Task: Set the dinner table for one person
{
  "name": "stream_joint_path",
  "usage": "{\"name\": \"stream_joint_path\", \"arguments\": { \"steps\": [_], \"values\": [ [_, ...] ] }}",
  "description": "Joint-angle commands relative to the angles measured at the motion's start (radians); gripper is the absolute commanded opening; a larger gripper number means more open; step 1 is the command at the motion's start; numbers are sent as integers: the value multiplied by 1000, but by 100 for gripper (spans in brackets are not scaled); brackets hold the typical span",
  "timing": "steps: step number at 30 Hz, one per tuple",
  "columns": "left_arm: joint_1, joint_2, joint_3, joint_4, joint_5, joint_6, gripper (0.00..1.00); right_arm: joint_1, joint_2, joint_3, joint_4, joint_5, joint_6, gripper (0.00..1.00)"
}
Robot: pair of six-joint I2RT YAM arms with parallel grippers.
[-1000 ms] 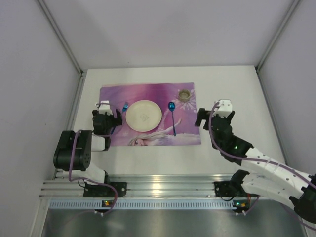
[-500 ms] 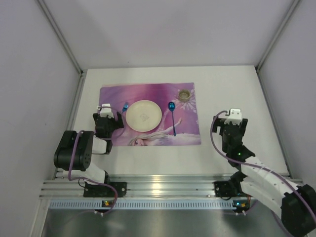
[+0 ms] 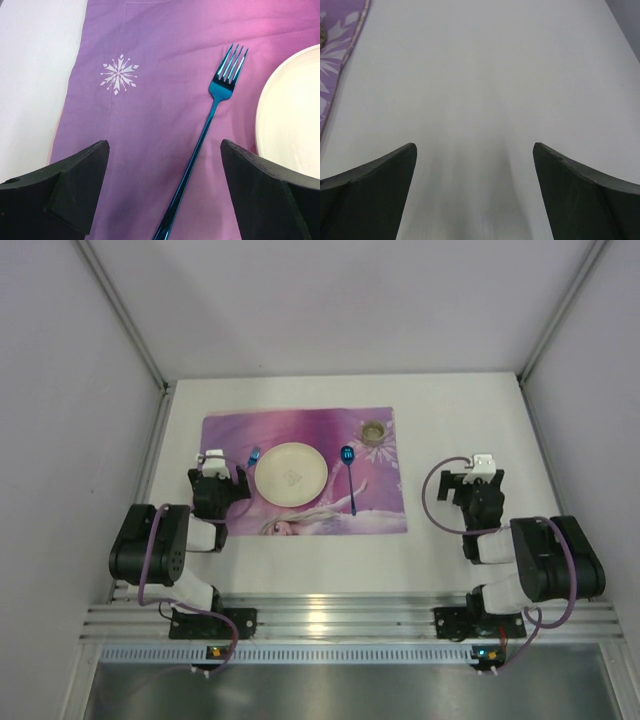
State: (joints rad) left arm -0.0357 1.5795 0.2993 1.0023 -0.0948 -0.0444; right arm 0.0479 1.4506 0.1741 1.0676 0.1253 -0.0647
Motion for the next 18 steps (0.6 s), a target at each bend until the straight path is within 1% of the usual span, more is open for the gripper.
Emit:
{"name": "stream_joint_path", "arguments": {
  "steps": [1,2,4,11,13,18],
  "values": [
    [0,-9,20,88,-3,8,98,-3,-18,25,175,-120,-9,100],
    [0,-10,20,87,-3,8,98,3,-13,27,173,-121,-35,100],
    [0,-7,20,87,-3,8,99,7,-7,11,216,-115,-32,100],
    [0,-9,20,87,-3,9,98,6,-6,30,183,-116,-29,100],
    [0,-9,20,88,-3,9,98,7,-4,41,166,-96,-24,100],
    [0,-9,20,87,-3,8,98,6,-4,41,169,-96,-24,100]
  ]
}}
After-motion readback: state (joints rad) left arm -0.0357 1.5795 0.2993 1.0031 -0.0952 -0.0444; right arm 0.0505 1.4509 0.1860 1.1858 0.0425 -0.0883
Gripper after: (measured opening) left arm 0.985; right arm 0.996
